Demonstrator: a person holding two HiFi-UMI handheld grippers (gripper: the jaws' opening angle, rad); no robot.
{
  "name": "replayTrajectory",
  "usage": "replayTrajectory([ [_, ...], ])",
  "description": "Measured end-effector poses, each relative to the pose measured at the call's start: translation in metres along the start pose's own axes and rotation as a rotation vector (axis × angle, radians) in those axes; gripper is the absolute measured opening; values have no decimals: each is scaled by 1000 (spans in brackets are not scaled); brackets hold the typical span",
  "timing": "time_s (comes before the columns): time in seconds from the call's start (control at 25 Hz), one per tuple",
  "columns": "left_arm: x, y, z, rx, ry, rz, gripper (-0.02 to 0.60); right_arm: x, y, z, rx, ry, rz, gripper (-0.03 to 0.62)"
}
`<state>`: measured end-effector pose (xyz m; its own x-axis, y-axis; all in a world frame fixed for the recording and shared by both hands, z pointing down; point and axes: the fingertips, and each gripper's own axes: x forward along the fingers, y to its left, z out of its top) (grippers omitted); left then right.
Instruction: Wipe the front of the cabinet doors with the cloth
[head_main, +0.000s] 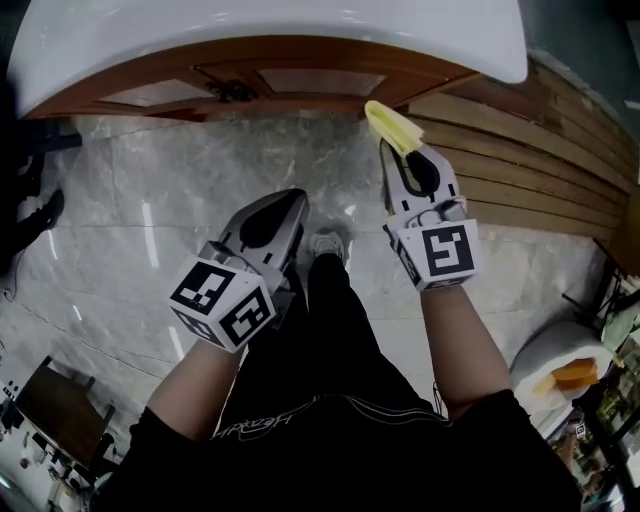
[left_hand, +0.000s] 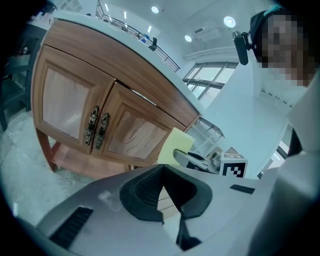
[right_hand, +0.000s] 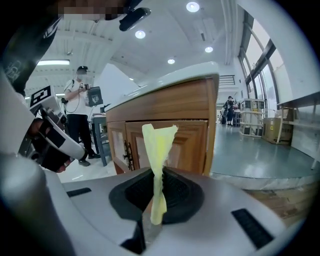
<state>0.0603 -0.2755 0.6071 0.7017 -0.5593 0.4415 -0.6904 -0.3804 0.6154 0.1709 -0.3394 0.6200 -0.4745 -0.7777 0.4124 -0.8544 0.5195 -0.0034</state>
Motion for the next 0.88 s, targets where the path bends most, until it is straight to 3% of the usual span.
replayTrajectory([
  [0.52, -68, 79, -1, -92, -49, 104, 6, 77, 98, 10, -9, -10, 164, 41],
  [0.88, -93, 113, -1, -135, -65, 137, 6, 117, 118, 8, -3, 18, 163, 41],
])
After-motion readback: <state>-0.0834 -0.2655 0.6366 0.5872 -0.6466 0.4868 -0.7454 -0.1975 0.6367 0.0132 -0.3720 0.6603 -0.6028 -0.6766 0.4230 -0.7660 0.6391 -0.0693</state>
